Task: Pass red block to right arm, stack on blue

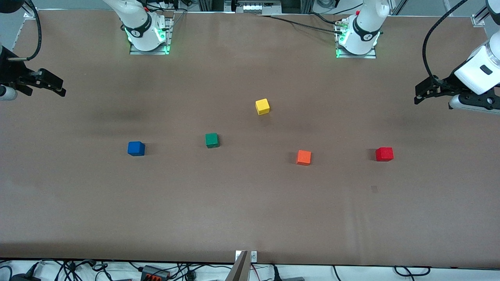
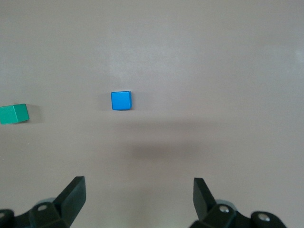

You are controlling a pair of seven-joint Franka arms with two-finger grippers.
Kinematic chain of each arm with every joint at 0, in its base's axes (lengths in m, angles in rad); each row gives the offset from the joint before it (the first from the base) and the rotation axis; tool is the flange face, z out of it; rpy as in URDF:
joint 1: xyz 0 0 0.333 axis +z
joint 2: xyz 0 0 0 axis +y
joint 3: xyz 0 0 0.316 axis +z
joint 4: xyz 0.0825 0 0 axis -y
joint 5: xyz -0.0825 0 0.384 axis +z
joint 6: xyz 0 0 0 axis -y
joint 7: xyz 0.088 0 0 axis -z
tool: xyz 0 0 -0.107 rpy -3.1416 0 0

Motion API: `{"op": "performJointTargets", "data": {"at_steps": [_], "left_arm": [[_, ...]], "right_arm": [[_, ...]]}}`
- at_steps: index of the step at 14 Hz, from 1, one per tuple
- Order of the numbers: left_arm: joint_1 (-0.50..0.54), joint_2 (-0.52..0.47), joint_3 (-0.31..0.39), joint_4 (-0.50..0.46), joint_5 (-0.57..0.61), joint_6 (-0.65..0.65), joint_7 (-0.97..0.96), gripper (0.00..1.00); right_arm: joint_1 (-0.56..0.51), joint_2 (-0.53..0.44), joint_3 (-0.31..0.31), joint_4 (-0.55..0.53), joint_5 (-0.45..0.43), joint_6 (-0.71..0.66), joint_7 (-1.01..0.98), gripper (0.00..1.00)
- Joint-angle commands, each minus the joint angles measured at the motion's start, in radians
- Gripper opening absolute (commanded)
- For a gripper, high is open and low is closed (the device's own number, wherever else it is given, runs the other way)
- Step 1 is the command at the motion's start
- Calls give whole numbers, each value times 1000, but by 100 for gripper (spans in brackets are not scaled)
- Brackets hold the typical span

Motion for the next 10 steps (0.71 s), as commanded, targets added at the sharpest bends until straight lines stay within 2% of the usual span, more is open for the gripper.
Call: {"op": "performJointTargets", "data": {"at_steps": [1,10], "left_arm": [[3,-15,-2,0,-10,-17,-4,100],[3,-3,0,14,-13,-20,-18,100]], "right_arm": [[-2,-20,0,-18,-8,-1,-3,100],[-2,-24,-1,-17,-11,-27,-16,100]]}}
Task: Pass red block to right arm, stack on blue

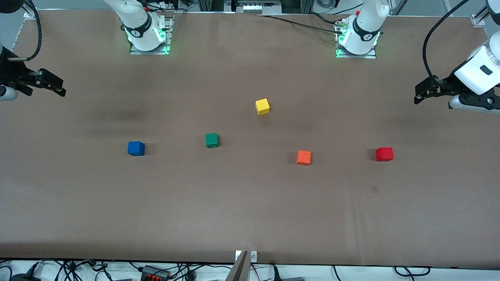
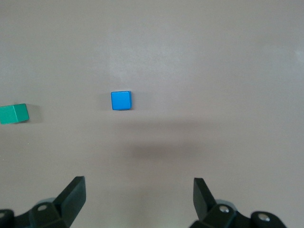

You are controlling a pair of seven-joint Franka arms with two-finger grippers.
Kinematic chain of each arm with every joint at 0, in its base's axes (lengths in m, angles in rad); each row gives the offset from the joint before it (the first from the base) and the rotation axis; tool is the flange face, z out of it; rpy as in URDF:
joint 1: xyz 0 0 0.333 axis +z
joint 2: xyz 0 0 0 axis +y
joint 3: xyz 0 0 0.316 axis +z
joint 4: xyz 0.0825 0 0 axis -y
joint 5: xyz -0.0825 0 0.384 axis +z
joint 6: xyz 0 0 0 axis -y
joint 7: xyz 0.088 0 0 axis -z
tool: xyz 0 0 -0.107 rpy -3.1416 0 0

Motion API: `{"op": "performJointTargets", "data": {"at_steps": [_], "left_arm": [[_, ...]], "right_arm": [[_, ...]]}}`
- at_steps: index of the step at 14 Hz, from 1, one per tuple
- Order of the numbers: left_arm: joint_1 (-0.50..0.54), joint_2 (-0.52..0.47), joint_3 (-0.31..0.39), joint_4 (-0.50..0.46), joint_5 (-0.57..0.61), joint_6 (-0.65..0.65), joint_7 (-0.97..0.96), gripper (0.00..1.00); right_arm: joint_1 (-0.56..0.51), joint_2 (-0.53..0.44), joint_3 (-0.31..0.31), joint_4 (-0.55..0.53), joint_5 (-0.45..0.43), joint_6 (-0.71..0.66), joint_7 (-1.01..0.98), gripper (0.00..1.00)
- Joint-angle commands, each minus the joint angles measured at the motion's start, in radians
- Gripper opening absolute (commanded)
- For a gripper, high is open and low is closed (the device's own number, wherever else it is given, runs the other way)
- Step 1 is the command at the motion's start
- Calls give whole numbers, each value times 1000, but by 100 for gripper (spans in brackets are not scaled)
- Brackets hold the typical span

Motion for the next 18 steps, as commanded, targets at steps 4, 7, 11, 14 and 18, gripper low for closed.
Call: {"op": "performJointTargets", "data": {"at_steps": [4,7,11,14,18], "left_arm": [[8,18,1,15,-23,-72,-1,100],[6,77,1,84,-30,-111,-4,100],[12,198,14,216,-16,-131,3,100],[43,262,14,212,-16,-125,13,100],[55,325,14,137,-14,-30,14,100]], "right_arm": [[5,-23,2,-15,-11,-24,-10,100],[1,-20,2,-18,-8,-18,-7,100],[1,-20,2,-20,-8,-19,-6,100],[1,-18,2,-20,-6,-19,-6,100],[1,-18,0,-20,-6,-19,-6,100]]}}
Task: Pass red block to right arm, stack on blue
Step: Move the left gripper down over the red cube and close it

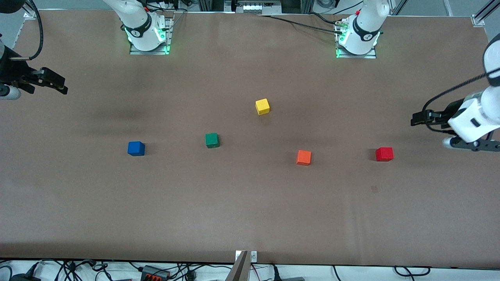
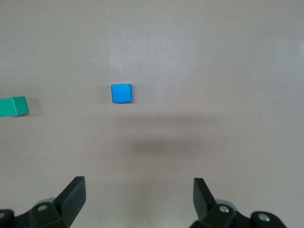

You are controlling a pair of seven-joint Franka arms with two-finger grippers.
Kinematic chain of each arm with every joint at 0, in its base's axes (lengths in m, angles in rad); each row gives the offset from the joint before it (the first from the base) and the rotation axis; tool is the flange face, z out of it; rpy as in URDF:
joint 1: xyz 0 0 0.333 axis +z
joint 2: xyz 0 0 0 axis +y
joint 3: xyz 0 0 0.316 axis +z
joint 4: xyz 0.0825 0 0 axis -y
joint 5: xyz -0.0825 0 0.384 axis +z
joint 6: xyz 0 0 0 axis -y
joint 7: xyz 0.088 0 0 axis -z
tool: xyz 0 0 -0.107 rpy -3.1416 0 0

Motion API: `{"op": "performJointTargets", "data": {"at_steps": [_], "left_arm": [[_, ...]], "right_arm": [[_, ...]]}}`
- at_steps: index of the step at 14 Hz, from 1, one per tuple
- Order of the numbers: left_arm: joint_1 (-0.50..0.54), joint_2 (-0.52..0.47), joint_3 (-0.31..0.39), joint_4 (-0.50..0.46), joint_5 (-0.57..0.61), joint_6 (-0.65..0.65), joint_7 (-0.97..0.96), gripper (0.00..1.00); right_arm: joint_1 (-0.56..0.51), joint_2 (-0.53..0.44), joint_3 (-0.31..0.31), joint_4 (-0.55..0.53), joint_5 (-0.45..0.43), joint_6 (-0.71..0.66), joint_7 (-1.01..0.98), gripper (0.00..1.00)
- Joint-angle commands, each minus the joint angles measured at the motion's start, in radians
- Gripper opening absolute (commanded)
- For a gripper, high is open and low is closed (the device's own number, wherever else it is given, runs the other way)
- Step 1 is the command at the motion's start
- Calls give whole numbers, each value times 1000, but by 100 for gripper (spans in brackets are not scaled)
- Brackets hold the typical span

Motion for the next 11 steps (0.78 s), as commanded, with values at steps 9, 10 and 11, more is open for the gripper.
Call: {"op": "performJointTargets", "data": {"at_steps": [9,10,11], "left_arm": [[44,20,-10,-539,-4,792,64,100],[42,34,-10,-586,-3,874,64,100],[39,46,-10,-620,-4,941,64,100]], "right_arm": [[3,-9,2,-19,-6,7,-6,100],[3,-9,2,-19,-6,7,-6,100],[3,-9,2,-19,-6,7,-6,100]]}}
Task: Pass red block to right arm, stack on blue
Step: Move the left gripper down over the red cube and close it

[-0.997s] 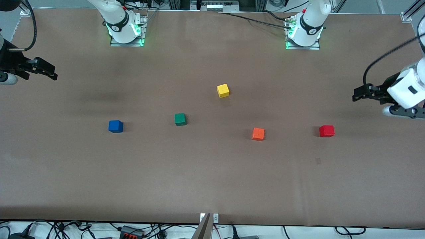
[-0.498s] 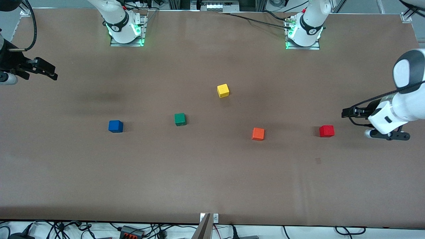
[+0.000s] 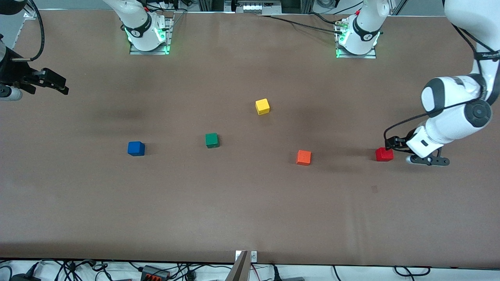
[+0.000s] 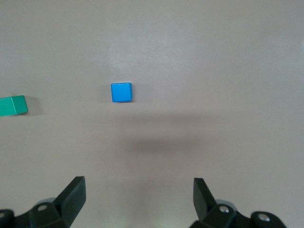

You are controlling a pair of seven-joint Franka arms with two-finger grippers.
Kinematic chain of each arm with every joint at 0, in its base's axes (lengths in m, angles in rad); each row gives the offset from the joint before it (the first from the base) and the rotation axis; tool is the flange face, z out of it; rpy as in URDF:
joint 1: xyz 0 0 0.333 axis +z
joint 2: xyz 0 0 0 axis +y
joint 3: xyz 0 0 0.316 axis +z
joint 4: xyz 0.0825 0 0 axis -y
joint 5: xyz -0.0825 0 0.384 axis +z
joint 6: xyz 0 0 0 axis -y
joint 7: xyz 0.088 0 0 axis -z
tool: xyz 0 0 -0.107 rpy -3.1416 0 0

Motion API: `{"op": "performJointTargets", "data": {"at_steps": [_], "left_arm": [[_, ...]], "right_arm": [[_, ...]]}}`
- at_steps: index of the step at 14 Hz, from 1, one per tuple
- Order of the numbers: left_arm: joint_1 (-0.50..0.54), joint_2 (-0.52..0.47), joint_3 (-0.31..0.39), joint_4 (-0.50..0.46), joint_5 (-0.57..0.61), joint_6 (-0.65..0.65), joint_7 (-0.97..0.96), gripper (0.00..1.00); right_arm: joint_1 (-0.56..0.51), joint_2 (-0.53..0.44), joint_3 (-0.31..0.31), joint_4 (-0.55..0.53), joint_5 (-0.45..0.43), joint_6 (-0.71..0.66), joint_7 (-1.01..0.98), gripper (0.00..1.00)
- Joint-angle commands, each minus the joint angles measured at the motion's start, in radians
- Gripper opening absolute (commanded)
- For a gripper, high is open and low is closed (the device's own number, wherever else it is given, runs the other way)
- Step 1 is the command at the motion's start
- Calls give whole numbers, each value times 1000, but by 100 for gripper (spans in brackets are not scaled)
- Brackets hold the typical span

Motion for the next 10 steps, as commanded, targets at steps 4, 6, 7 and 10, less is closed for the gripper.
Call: {"op": "performJointTargets", "data": {"at_steps": [4,6,7,10], "left_arm": [[-3,70,-3,-105,-3,266,66,100],[-3,90,-3,-103,-3,278,69,100],[1,99,-3,-102,-3,278,70,100],[4,122,-3,-99,-3,309,69,96]], "right_arm": [[2,-10,1,-16,-6,7,-6,100],[2,-8,1,-16,-6,7,-6,100],[2,-8,1,-16,-6,5,-6,100],[2,-7,1,-16,-6,5,-6,100]]}}
